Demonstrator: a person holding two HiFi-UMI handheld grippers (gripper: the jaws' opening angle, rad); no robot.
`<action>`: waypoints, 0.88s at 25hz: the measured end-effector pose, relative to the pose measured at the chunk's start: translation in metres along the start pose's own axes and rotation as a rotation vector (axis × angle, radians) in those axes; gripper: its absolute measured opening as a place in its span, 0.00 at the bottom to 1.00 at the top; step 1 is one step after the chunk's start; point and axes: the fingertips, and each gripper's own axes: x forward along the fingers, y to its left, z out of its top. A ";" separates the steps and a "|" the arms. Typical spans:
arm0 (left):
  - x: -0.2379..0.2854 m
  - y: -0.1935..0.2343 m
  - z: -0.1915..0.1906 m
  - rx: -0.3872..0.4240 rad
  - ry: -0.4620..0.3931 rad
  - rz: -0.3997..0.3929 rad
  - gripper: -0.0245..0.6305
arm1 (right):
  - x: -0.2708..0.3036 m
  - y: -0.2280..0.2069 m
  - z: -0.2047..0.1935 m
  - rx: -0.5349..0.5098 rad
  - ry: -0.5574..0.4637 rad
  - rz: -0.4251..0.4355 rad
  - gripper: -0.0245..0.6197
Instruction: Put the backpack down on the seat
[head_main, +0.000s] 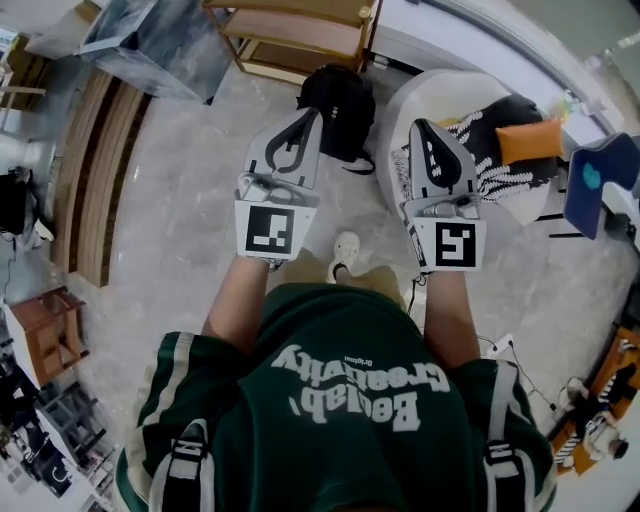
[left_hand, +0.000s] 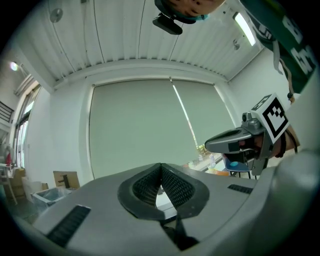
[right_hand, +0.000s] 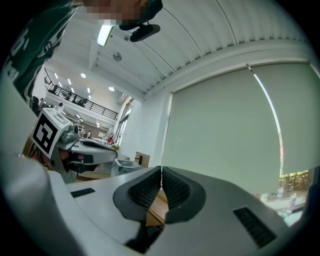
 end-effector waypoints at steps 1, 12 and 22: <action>0.009 0.005 -0.004 -0.003 0.006 0.002 0.07 | 0.009 -0.005 -0.005 0.011 0.006 0.002 0.09; 0.116 0.092 -0.086 0.055 0.089 -0.054 0.07 | 0.140 -0.029 -0.068 0.060 0.093 0.011 0.09; 0.251 0.180 -0.218 -0.014 0.192 -0.206 0.07 | 0.309 -0.045 -0.162 0.076 0.222 -0.009 0.10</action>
